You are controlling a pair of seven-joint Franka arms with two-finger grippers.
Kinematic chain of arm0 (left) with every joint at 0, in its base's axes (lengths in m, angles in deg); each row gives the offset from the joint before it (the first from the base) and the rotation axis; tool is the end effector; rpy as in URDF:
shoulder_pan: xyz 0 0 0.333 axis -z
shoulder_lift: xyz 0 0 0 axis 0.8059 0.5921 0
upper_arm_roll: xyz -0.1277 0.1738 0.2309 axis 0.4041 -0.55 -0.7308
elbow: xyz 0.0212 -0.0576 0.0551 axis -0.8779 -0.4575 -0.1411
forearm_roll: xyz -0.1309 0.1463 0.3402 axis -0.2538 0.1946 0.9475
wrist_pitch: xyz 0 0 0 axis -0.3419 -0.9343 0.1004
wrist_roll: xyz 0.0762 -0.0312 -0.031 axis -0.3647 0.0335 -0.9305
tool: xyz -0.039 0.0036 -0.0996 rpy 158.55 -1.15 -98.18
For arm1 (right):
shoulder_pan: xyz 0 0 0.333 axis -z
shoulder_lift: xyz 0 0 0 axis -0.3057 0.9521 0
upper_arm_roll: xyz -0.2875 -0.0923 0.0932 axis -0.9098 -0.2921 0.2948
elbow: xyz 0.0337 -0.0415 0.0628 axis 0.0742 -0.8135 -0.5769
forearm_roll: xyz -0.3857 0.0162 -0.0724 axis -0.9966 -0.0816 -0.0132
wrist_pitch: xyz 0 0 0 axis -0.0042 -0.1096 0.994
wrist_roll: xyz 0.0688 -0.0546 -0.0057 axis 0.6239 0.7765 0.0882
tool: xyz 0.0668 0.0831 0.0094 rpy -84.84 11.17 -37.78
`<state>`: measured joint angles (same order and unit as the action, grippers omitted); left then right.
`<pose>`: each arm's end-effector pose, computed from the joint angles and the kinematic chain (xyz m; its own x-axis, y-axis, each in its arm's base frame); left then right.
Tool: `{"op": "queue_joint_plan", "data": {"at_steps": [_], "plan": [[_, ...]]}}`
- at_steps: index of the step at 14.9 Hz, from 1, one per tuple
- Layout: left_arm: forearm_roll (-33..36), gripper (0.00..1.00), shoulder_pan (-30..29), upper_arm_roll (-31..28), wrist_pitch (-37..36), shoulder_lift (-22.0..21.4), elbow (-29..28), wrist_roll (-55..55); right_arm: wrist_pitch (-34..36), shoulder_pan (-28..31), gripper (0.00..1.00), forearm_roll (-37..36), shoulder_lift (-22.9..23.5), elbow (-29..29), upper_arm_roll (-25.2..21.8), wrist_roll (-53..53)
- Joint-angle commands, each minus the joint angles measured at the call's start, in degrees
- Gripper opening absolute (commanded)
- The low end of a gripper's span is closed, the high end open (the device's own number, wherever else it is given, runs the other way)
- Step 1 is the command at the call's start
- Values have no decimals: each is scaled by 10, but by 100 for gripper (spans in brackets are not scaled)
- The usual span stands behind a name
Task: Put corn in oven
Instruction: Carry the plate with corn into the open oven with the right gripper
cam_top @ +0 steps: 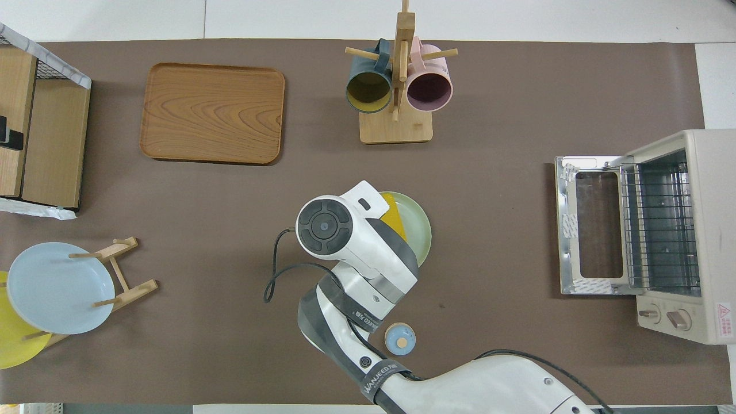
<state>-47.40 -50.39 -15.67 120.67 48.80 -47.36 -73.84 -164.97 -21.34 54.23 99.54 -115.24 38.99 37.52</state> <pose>0.5684 -0.0042 0.6940 0.9962 -0.0594 0.0634 -0.0620 -0.9973 0.0396 0.5153 0.4362 0.3497 0.9990 -0.0136 0.0421 -0.0170 -0.9964 0.0826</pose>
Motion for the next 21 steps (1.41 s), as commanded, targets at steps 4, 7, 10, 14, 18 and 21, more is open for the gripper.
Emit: {"op": "queue_joint_plan", "data": {"at_steps": [4,7,10,14,18,21], "plan": [[9,100,-5,6,80,-6,-82,8,133,84,0,-65,-64,5,0,-141],[9,100,-5,6,107,11,-100,9,136,154,0,-65,-145,-89,0,-215],[8,100,-5,7,120,35,-107,10,138,234,0,-68,-201,-161,-1,-271],[5,100,-5,7,144,61,-107,10,116,310,0,-69,-232,-222,-1,-328],[5,100,-5,6,146,61,-107,10,67,369,0,-84,-246,-272,-1,-364],[5,100,-5,6,146,61,-107,10,7,381,0,-130,-264,-328,-2,-366]]}}
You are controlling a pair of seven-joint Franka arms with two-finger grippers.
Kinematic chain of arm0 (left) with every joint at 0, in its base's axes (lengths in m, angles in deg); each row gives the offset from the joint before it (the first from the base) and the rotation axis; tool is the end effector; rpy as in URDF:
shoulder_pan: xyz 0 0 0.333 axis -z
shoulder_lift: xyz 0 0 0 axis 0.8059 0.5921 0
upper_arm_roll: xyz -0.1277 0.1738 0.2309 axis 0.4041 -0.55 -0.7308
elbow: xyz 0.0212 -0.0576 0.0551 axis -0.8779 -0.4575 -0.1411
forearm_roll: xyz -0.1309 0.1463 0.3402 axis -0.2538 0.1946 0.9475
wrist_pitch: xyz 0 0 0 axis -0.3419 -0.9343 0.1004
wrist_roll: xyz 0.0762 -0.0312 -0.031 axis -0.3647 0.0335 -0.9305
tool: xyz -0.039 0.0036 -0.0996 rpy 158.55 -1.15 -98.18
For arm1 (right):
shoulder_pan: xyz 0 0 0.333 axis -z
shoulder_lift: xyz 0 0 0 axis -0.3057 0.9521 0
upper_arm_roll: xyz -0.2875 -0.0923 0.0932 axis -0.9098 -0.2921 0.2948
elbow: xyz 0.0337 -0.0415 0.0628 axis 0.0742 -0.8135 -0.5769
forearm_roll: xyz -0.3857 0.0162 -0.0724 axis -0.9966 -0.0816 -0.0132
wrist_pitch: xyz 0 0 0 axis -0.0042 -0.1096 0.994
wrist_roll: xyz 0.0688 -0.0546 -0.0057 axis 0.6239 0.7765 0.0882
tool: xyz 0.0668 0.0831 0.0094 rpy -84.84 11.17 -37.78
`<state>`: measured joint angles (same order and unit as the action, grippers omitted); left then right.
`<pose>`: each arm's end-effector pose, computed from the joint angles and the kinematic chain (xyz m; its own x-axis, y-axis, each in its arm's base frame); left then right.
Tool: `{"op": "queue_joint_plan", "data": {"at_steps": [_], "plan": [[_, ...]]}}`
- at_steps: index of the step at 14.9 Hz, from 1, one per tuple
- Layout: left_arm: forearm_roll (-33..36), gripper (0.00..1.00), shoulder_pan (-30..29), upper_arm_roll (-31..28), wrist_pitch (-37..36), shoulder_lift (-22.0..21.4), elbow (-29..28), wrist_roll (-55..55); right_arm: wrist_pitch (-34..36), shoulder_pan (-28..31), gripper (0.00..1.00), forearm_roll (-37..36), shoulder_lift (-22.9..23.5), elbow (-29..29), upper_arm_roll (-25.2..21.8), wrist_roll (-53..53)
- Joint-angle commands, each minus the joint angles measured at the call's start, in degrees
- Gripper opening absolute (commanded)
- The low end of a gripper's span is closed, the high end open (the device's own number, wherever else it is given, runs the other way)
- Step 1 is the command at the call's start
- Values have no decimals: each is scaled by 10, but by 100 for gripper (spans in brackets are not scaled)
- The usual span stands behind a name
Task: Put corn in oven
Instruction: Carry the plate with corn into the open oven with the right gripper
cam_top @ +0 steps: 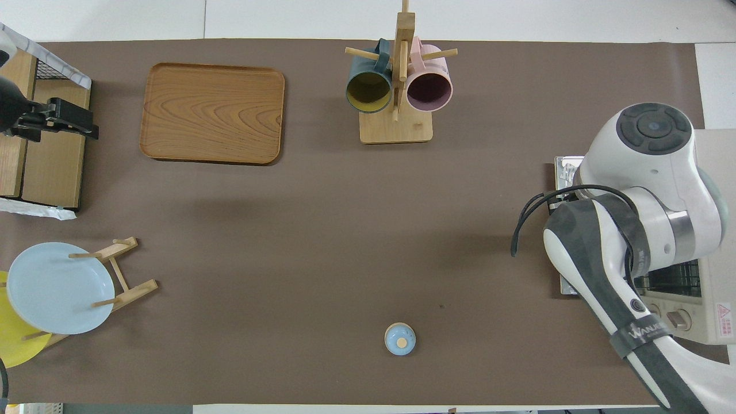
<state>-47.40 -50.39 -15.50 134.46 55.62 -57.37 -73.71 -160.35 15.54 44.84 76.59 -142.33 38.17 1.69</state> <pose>0.6282 -0.0060 0.5625 0.9985 -0.0533 0.0102 -0.0536 -0.9979 0.0365 0.5365 0.0133 0.3777 0.9882 0.0146 -0.1527 0.0540 -0.9647 0.2576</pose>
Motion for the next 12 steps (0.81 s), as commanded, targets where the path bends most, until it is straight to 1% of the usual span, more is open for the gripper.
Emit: {"op": "queue_joint_plan", "data": {"at_steps": [1,2,7,12], "plan": [[5,100,-5,4,7,-7,-6,8,-54,28,0,-44,-36,-66,7,-9],[5,100,-5,4,6,-7,-6,8,-61,38,0,-45,-36,-69,7,-13],[5,100,0,4,7,-7,-6,4,-59,49,0,-46,-36,-69,7,-33],[7,100,-5,5,8,-17,-14,4,-63,67,0,-46,-33,-66,7,-84]]}}
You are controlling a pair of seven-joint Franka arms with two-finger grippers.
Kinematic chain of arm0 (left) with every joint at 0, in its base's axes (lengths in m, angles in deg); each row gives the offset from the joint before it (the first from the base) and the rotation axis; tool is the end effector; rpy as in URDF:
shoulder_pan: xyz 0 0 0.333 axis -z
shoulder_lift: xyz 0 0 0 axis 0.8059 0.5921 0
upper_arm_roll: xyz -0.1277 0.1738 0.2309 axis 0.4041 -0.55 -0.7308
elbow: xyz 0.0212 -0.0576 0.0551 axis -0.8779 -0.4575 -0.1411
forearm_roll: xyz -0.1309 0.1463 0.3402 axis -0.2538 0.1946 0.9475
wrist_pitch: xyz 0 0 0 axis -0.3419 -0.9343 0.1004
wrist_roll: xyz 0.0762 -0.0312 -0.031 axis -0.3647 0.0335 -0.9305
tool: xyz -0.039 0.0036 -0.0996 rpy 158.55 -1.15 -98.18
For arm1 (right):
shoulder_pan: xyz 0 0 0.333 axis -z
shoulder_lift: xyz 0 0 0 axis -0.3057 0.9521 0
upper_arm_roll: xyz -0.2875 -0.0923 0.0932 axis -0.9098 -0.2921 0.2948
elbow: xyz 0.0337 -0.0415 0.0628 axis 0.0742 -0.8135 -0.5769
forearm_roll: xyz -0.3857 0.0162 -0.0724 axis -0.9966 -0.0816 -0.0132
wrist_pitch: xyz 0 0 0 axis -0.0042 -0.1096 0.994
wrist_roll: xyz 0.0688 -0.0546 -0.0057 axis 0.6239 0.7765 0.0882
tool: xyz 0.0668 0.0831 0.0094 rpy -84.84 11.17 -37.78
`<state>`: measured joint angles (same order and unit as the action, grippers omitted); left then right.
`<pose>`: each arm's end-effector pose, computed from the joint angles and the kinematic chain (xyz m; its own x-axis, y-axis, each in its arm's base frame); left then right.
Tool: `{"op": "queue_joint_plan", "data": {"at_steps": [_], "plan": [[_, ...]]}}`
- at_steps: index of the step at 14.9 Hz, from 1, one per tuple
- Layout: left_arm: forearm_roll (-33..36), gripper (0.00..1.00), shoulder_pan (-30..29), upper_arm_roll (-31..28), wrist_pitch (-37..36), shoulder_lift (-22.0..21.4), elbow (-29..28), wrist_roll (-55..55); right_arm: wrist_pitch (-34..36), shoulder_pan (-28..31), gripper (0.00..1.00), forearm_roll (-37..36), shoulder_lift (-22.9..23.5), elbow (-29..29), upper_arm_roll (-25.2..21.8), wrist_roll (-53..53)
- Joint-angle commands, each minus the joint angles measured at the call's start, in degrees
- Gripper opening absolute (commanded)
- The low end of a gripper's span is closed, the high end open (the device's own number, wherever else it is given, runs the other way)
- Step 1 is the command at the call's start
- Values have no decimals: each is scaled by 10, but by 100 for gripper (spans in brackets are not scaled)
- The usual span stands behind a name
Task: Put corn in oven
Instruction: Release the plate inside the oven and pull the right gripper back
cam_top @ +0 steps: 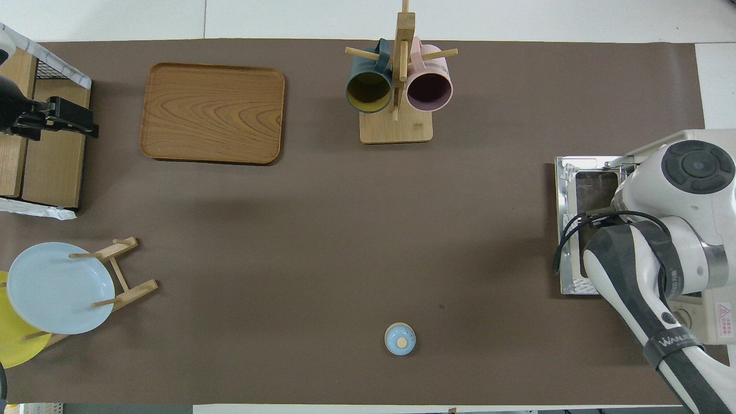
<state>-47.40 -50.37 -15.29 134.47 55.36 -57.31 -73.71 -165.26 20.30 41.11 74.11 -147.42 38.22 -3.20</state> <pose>0.6272 -0.0083 0.5659 0.9982 -0.0572 0.0160 -0.0578 -0.9976 0.0372 0.5205 -0.0306 0.3686 0.9876 0.0682 -0.1412 0.1065 -0.9528 0.2844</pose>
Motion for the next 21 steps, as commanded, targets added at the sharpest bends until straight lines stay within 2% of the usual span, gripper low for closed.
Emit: {"op": "queue_joint_plan", "data": {"at_steps": [1,3,4,5,6,9,12,14,15,16,17,18,21], "plan": [[7,100,-5,3,11,-22,-25,6,-13,28,0,-8,-7,-13,7,-43],[8,100,-4,3,39,-46,-64,6,-11,28,3,-8,-7,-13,8,-40],[8,100,-4,3,51,-61,-89,6,-10,26,19,-7,-7,-13,8,-39],[8,100,-3,3,61,-75,-106,6,-10,25,29,-4,-6,-12,8,-39],[8,100,-2,3,62,-83,-115,6,-10,23,34,-1,-6,-11,8,-39],[8,100,0,3,51,-118,-141,6,13,13,42,4,-3,7,15,-37],[8,100,-3,3,17,-143,-149,6,43,-27,42,29,1,25,16,-5],[8,100,-3,4,-4,-143,-143,5,40,-46,42,43,1,22,16,33],[8,100,-2,5,-18,-142,-135,5,35,-57,36,57,0,19,16,42],[8,100,-2,5,-35,-140,-123,5,24,-62,23,77,0,9,16,50],[8,100,-2,5,-45,-141,-118,5,9,-61,4,91,0,-5,16,51],[8,100,-1,5,-47,-141,-118,5,-13,-61,0,102,-2,-26,16,51],[9,100,2,4,-50,-141,-119,5,-43,-62,0,108,-8,-57,16,54]]}}
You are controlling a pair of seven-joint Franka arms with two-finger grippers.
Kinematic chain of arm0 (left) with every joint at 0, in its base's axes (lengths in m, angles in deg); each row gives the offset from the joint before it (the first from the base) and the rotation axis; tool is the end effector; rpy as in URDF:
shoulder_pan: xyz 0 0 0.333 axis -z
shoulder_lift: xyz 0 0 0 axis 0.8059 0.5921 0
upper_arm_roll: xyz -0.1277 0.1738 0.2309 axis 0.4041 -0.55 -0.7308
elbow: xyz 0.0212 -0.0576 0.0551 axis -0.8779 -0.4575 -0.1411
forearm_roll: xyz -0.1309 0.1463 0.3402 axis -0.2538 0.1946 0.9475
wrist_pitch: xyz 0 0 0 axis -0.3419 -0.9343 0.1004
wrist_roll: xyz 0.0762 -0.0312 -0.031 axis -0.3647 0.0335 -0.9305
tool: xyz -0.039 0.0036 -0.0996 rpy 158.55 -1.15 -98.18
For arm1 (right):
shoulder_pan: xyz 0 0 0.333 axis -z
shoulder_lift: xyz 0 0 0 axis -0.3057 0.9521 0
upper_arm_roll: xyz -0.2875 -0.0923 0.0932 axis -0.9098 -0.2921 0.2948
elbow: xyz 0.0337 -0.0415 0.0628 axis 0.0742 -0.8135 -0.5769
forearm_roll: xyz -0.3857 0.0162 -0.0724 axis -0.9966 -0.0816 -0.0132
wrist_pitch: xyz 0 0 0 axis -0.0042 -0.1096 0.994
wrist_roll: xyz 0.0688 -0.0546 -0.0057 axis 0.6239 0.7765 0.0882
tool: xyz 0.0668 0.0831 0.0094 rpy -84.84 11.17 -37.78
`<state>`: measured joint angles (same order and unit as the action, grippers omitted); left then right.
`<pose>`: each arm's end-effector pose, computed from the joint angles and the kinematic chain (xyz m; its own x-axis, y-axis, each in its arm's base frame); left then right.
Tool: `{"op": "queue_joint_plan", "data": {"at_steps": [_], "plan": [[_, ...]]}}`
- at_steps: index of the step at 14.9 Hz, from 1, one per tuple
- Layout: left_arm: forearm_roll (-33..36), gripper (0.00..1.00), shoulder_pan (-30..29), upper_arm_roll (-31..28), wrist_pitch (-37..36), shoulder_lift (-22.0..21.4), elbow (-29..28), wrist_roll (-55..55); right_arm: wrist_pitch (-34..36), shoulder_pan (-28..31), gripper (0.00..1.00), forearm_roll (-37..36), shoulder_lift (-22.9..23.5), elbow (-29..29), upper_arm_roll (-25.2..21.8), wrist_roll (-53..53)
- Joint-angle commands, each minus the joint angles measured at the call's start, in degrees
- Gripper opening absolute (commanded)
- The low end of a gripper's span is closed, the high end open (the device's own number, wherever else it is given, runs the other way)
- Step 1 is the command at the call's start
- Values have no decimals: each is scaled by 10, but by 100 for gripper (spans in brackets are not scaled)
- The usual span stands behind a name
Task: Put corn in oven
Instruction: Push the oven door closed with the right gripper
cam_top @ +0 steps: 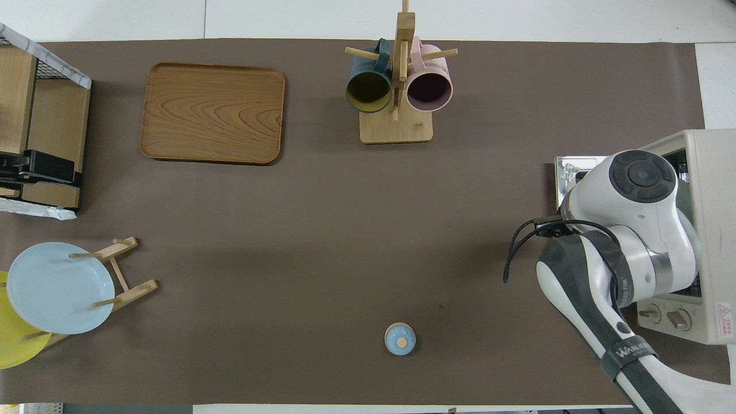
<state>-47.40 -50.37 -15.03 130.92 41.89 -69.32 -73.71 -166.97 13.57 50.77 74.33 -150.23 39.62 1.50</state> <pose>0.5501 -0.0071 0.5989 0.9978 -0.0634 -0.0199 -0.0622 -0.9966 0.0531 0.5066 0.0510 0.3461 0.9881 0.0513 -0.1447 0.0746 -0.9842 0.1606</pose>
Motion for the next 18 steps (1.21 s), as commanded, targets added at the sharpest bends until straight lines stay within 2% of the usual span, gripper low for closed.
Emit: {"op": "queue_joint_plan", "data": {"at_steps": [1,5,12,16,18], "plan": [[10,100,2,1,-18,-7,1,6,-37,6,0,11,-15,-39,2,6],[39,100,4,4,-22,-7,2,12,-104,12,0,11,-9,-85,2,5],[38,100,3,5,-21,-8,1,10,-121,26,0,11,8,-90,2,-1],[38,100,0,5,-15,-8,-1,6,-97,19,0,-15,12,-68,-1,0],[38,100,0,5,-14,-8,-1,6,-54,21,0,-73,8,-41,0,0]]}}
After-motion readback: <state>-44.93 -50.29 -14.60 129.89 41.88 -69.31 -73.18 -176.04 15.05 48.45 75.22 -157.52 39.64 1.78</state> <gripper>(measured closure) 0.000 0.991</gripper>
